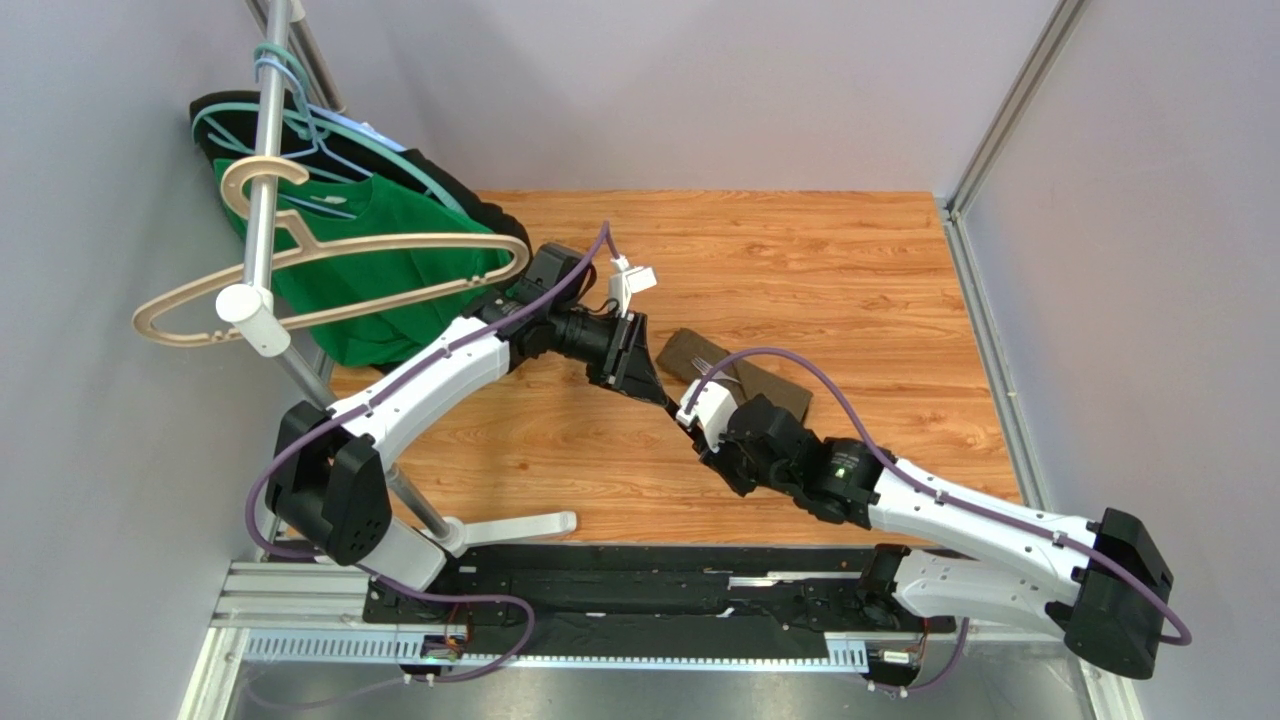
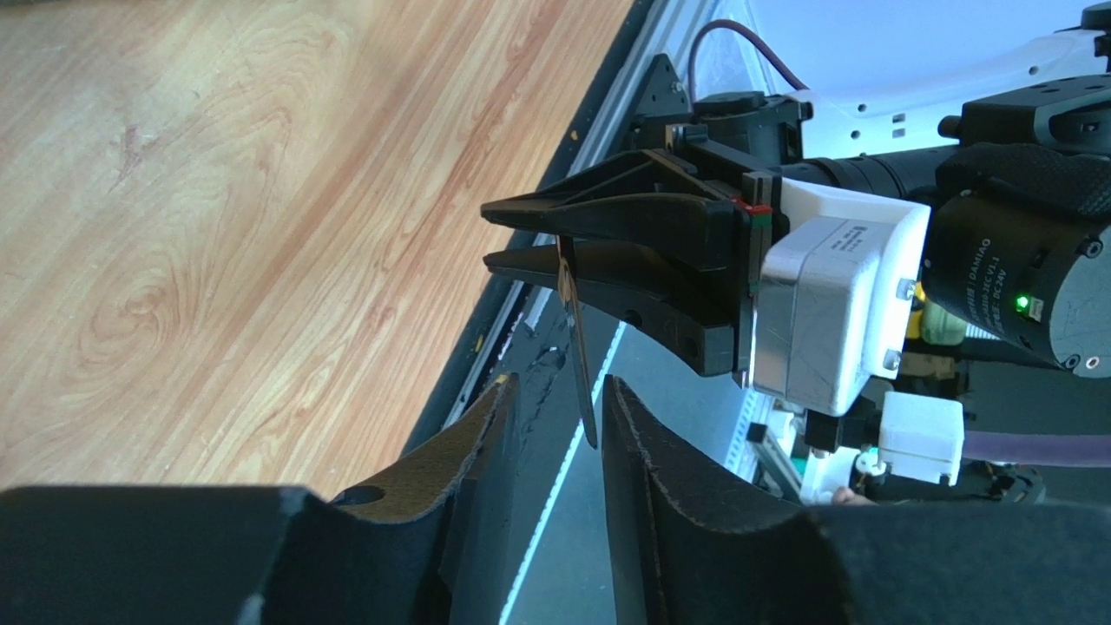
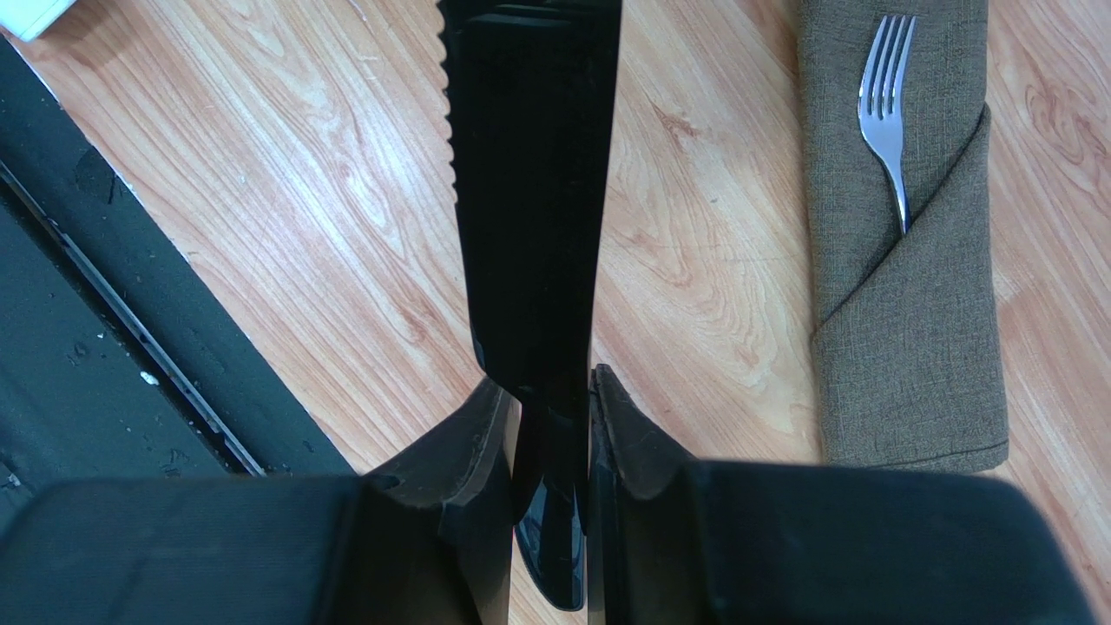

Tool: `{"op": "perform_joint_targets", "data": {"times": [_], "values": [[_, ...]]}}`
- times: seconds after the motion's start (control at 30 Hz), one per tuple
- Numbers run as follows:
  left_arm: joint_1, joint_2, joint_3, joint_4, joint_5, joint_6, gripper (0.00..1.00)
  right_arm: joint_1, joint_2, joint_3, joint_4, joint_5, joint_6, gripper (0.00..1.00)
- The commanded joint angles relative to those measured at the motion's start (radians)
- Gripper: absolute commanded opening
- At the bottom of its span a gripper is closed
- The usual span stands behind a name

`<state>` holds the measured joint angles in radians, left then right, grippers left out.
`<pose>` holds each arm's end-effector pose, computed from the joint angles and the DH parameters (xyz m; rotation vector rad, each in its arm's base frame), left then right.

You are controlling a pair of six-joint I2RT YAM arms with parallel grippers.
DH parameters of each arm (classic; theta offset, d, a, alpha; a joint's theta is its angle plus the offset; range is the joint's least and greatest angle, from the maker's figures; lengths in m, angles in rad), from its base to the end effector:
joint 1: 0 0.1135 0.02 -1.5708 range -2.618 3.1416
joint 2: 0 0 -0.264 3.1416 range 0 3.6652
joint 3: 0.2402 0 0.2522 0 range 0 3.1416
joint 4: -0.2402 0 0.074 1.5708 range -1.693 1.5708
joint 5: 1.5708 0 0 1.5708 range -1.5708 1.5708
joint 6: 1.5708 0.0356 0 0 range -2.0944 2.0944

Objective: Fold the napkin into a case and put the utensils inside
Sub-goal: Pass from the right arm to the left, then insert the knife into the folded napkin.

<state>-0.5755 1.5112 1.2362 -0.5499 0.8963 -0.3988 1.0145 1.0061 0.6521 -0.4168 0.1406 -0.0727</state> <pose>0.2547 -0.1984 0.2976 0.6833 2.4283 -1.5073 0.1139 0.1737 0.2318 -1.1561 2.0484 0.3034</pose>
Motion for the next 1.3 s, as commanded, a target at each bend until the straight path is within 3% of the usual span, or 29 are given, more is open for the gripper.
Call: {"op": "perform_joint_targets", "data": {"times": [0.0,0.07,0.13,0.2,0.27,0.3,0.37,0.5,0.67,0.73,0.83,0.87,0.97,1.27], "values": [[0.002,0.003,-0.015,0.065,0.039,-0.023,0.34,0.016,-0.017,0.035,0.042,0.024,-0.022,0.00],[0.002,0.004,-0.018,0.080,0.035,-0.035,0.31,0.019,-0.015,0.038,0.041,0.027,-0.025,0.00],[0.002,0.009,-0.023,0.106,0.038,-0.054,0.21,0.029,-0.017,0.038,0.044,0.030,-0.032,0.00],[0.002,0.010,-0.027,0.125,0.033,-0.067,0.00,0.029,-0.014,0.040,0.046,0.037,-0.033,0.00],[0.002,0.001,-0.040,0.166,0.009,-0.075,0.00,0.027,0.002,0.041,0.046,0.075,-0.021,0.01],[0.003,-0.002,-0.044,0.177,-0.014,-0.074,0.00,0.029,0.011,0.044,0.039,0.103,0.011,0.25],[0.020,0.001,-0.046,0.209,-0.063,-0.075,0.00,0.018,0.025,0.056,0.030,0.201,0.066,0.49],[0.061,0.058,-0.057,0.375,-0.050,-0.129,0.00,-0.169,0.005,0.072,-0.003,0.127,0.302,0.61],[0.081,0.135,0.045,0.367,-0.083,-0.065,0.00,-0.425,-0.057,0.035,-0.056,0.048,0.507,0.73],[0.107,0.187,0.087,0.361,-0.042,-0.064,0.00,-0.542,-0.040,0.024,-0.062,-0.010,0.521,0.71],[0.135,0.230,0.129,0.360,-0.002,-0.072,0.00,-0.652,0.040,0.032,-0.092,-0.070,0.553,0.54],[0.141,0.234,0.135,0.358,-0.008,-0.071,0.00,-0.669,0.063,0.035,-0.105,-0.078,0.562,0.33],[0.169,0.268,0.167,0.352,0.001,-0.077,0.00,-0.702,0.164,0.044,-0.090,-0.114,0.561,0.00],[0.174,0.288,0.158,0.438,-0.056,-0.144,0.00,-0.702,0.367,0.075,0.006,-0.127,0.556,0.00]]}}
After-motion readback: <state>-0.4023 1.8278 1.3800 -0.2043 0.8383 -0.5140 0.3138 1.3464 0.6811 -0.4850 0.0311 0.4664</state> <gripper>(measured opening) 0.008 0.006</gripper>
